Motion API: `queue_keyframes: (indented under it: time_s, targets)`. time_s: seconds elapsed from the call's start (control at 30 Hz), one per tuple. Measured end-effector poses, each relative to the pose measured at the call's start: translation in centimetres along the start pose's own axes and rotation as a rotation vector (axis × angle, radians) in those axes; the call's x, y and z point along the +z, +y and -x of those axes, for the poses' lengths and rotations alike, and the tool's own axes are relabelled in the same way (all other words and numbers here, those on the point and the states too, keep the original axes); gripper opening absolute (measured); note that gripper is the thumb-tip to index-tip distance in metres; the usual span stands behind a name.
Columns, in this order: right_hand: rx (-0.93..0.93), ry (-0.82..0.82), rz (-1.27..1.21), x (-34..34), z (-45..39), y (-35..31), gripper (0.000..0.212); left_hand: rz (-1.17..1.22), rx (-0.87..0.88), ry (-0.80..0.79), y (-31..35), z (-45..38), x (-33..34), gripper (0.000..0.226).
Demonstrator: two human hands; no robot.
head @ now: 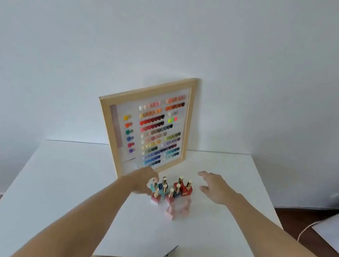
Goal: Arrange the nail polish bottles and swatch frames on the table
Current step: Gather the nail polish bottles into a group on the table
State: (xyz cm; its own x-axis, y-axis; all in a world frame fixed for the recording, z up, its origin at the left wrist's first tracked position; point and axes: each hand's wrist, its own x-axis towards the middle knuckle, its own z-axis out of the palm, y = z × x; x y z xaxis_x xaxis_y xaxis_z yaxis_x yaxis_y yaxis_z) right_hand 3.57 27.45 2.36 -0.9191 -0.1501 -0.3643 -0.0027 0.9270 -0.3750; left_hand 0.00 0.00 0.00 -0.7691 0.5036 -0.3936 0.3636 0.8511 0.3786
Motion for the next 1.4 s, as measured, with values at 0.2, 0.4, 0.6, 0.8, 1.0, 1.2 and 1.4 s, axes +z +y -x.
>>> queue_keyframes:
  time_s: [0.2, 0.4, 0.6, 0.8, 1.0, 1.2, 1.4]
  targets:
    - [-0.007, -0.024, -0.003, 1.9, -2.7, -1.3, 0.053, 0.001, 0.016, -0.052, -1.2, -2.0, 1.9, 0.05]
    - [-0.063, -0.041, 0.029, 3.1, -5.2, -2.1, 0.054, 0.01, 0.055, -0.028, -1.4, -2.8, 2.9, 0.04]
    - [-0.1, -0.025, 0.089, 3.8, -6.7, -1.7, 0.043, -0.004, 0.056, 0.017, -0.5, -3.7, 3.1, 0.029]
    - [-0.154, 0.026, 0.123, 4.0, -7.1, -1.6, 0.024, -0.033, 0.024, 0.057, -0.1, -3.7, 3.3, 0.029]
    - [-0.133, 0.089, 0.114, 4.3, -6.8, -1.5, 0.021, -0.044, 0.005, 0.107, -0.5, -2.9, 3.4, 0.023]
    - [-0.071, 0.162, -0.008, 2.8, -5.2, 0.6, 0.022, -0.047, 0.014, 0.116, -0.8, -1.2, 2.1, 0.024]
    - [0.016, 0.23, -0.096, -0.1, -1.8, 5.0, 0.018, -0.112, 0.091, 0.11, 1.1, -0.2, -1.3, 0.022]
